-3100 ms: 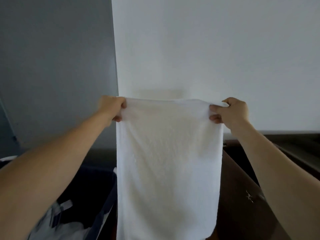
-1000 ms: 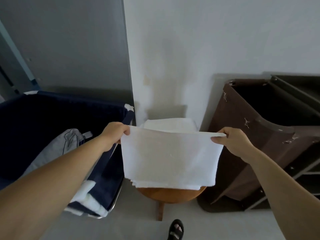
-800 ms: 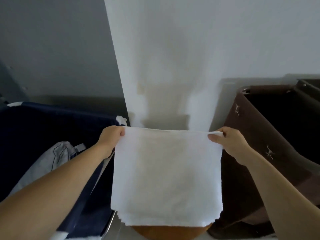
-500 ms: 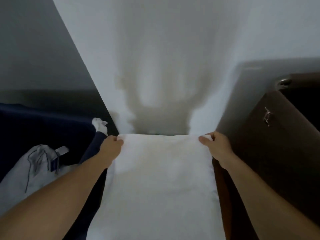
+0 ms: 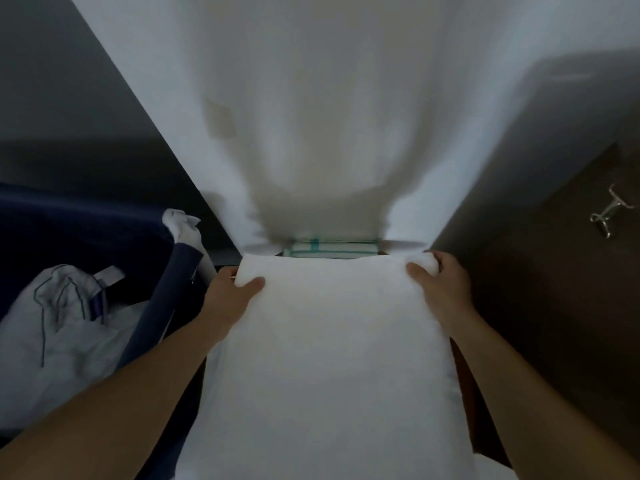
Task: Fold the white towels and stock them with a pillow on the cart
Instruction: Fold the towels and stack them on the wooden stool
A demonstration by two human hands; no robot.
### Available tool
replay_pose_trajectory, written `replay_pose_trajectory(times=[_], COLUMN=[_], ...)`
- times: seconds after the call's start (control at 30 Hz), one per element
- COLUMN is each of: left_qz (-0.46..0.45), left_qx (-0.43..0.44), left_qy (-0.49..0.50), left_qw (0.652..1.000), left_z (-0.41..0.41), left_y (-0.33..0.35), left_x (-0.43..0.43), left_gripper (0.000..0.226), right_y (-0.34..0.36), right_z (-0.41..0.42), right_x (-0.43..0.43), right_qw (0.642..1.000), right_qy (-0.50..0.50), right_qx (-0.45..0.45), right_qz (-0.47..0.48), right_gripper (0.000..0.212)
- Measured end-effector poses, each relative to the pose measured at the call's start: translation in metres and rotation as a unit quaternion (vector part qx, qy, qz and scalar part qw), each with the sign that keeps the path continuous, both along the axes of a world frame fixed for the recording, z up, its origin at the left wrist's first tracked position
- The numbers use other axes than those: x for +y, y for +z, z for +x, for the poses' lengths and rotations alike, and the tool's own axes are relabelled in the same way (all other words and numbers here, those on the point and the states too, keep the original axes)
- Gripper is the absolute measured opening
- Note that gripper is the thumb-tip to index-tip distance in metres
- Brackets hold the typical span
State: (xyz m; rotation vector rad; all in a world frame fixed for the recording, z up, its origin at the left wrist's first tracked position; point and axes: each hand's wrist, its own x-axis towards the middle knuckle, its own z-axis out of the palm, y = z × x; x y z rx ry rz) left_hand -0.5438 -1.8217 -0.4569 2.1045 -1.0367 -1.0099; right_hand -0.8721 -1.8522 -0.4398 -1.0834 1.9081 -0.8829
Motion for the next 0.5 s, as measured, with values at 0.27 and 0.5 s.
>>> replay_pose_trajectory(times=[0.27,0.5], left_qz=[-0.067,-0.027], left_qx=[0.034,0.090], left_qy=[0.068,0.004], left_qw=[0.995,0.996], left_z=[0.020,0.022], left_y=[-0.014,-0.016], left_x=[0.030,0.017], left_gripper=[0.035,0.056], right_y=[-0.011,-0.022], right_z=[0.015,0.026], right_x=[-0.005,0.008], right_qw=[1.000,0.994], right_qy=[-0.007,-0.041], right_qx=[0.002,0.102], right_qz=[-0.014,0.002], right_gripper=[0.029,0.041])
